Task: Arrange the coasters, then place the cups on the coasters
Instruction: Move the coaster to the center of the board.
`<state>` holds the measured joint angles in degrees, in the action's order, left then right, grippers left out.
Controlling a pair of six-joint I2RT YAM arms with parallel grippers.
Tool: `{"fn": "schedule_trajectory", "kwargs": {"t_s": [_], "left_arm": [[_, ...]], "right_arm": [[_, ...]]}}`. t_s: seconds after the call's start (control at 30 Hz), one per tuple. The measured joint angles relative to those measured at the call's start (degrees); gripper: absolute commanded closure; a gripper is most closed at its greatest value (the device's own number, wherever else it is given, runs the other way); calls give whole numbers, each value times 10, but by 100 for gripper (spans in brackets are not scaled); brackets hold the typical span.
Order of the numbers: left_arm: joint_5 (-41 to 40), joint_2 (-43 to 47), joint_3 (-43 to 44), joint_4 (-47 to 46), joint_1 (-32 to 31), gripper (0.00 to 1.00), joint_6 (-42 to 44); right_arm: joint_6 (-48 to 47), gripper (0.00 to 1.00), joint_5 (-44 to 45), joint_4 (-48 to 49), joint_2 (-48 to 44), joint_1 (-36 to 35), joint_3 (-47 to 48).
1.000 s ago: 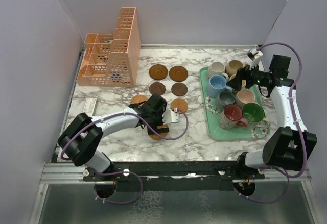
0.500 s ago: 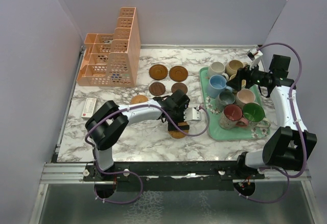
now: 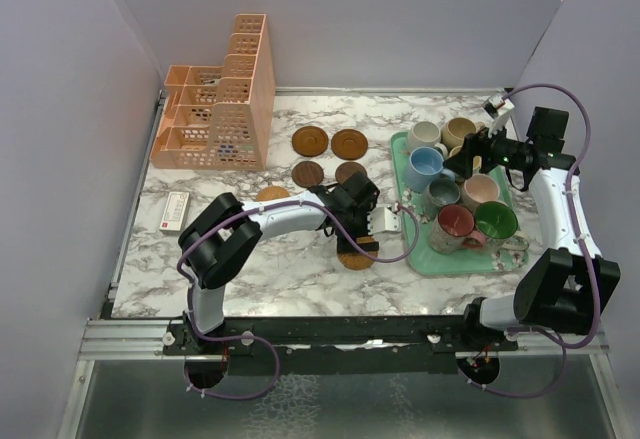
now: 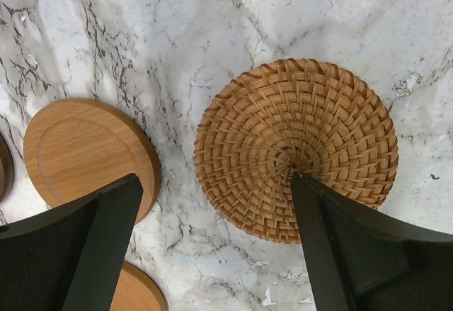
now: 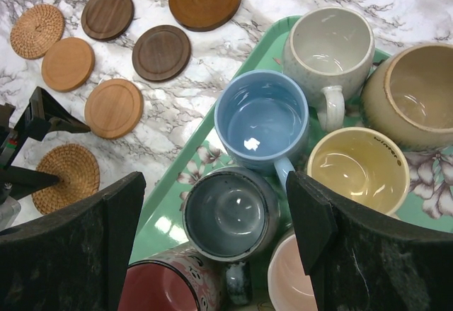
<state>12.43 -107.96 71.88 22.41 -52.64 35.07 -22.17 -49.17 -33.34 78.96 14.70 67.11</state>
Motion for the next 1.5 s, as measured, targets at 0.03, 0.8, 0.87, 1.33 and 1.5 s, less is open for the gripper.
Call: {"fn": "schedule_trajectory", "kwargs": {"t_s": [0.03, 0.8, 0.87, 1.33, 1.5], "left_arm": [[0, 0, 0, 0, 0, 10, 0], [4, 13, -24, -25, 13, 10, 7], [3, 16, -27, -25, 17, 10, 8], [-1, 23, -33, -20, 25, 9, 16], [0, 23, -27, -7, 27, 5, 14]], "right_arm": [[-1, 18, 0, 0, 0, 0, 0], [-2, 18, 0, 0, 0, 0, 0], [-2, 18, 0, 0, 0, 0, 0], [-5, 18, 0, 0, 0, 0, 0], [-6, 18, 0, 0, 0, 0, 0]]}}
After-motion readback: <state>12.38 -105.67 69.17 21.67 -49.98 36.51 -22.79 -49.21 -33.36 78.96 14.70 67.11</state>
